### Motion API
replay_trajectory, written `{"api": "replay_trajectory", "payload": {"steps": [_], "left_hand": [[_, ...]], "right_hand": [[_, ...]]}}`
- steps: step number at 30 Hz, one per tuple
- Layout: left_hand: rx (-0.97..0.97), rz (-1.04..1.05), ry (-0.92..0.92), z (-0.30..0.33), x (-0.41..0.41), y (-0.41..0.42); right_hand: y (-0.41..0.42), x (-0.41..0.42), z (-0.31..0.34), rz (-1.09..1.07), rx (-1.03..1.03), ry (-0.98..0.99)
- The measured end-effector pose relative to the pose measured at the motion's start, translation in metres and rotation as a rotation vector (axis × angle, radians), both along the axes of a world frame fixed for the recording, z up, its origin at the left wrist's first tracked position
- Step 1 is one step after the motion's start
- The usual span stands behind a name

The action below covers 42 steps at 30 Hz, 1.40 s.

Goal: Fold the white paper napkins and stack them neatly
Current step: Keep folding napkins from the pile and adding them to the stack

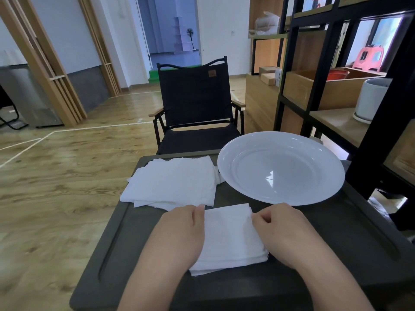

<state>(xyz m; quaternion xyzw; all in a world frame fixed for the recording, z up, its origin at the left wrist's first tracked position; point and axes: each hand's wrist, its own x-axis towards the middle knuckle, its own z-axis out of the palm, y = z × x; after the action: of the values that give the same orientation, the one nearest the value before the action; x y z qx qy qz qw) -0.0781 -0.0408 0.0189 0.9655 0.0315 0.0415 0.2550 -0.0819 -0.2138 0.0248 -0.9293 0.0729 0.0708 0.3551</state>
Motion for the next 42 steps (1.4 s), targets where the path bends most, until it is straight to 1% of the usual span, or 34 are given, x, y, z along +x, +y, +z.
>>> {"api": "replay_trajectory", "payload": {"steps": [2,6,8,11,14,19,23,30,32,34,36,38,40,42], "left_hand": [[0.008,0.055,-0.037,-0.004,0.005,0.003],[0.056,0.175,-0.175,-0.020,0.019,0.020],[0.088,0.137,-0.208,-0.029,0.026,0.031],[0.228,0.007,-0.114,-0.037,0.037,0.037],[0.259,-0.074,-0.072,-0.039,0.044,0.033],[0.129,0.031,-0.230,-0.038,0.044,0.034],[0.022,0.134,-0.245,-0.040,0.046,0.037],[-0.049,0.167,-0.334,-0.036,0.045,0.040],[-0.118,0.178,-0.363,-0.032,0.043,0.039],[-0.210,0.190,-0.383,-0.028,0.039,0.038],[-0.263,0.207,-0.427,-0.022,0.034,0.036],[-0.314,0.219,-0.515,-0.013,0.025,0.034],[-0.435,0.178,-0.593,0.000,0.014,0.029],[-0.623,0.168,-0.597,0.019,0.003,0.024]], "right_hand": [[0.000,-0.001,0.001,0.007,0.000,0.003],[-0.001,-0.001,0.001,0.013,0.003,-0.004],[-0.001,0.000,0.000,0.015,0.010,-0.011],[0.000,0.000,-0.001,0.023,0.003,-0.018],[0.001,0.001,-0.001,0.028,-0.006,-0.014],[0.001,0.001,-0.002,0.040,-0.010,-0.034],[-0.001,0.001,-0.004,0.053,0.001,-0.041],[0.000,0.002,-0.009,0.053,0.069,0.005],[0.000,0.002,-0.009,0.033,0.010,-0.046],[-0.002,0.001,-0.006,-0.067,-0.010,-0.189],[-0.001,-0.001,0.001,-0.165,0.085,-0.390],[0.001,-0.001,0.007,-0.159,0.208,-0.518],[0.005,0.000,0.010,-0.085,0.378,-0.510],[0.010,0.000,0.009,0.028,0.545,-0.422]]}}
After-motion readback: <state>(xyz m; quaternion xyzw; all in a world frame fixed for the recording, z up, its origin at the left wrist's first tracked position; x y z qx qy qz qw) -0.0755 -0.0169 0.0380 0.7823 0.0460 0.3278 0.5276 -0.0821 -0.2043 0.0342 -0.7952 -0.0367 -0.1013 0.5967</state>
